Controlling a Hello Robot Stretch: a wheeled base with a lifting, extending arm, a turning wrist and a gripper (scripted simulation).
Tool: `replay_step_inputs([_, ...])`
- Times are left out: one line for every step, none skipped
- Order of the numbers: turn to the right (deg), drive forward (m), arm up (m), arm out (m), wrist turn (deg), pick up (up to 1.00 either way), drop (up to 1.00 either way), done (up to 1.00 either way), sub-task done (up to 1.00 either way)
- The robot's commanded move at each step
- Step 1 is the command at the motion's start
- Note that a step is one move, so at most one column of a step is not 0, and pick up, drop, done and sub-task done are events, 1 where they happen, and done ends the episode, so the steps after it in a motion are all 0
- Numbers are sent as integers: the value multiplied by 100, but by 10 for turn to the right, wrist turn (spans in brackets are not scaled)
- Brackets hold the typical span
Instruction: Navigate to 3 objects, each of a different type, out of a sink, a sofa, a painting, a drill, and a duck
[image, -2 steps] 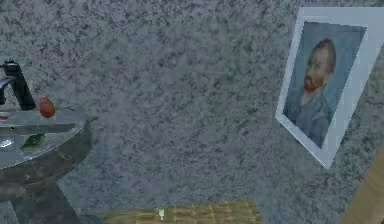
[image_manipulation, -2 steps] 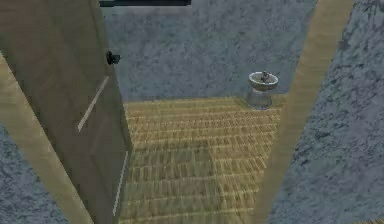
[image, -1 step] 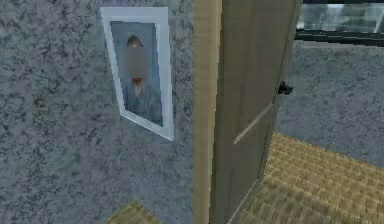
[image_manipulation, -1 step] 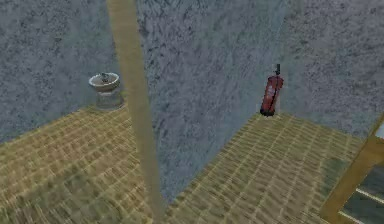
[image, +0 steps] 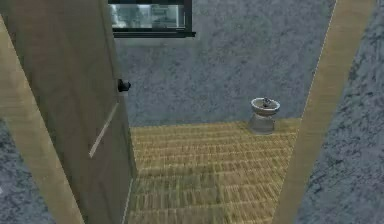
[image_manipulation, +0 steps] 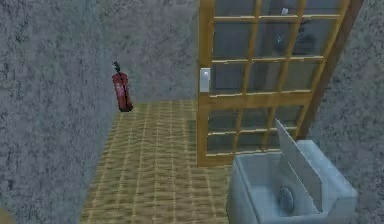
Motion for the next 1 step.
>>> replay_step_inputs([0, 100, 0, 0, 0, 0, 0, 0, 0])
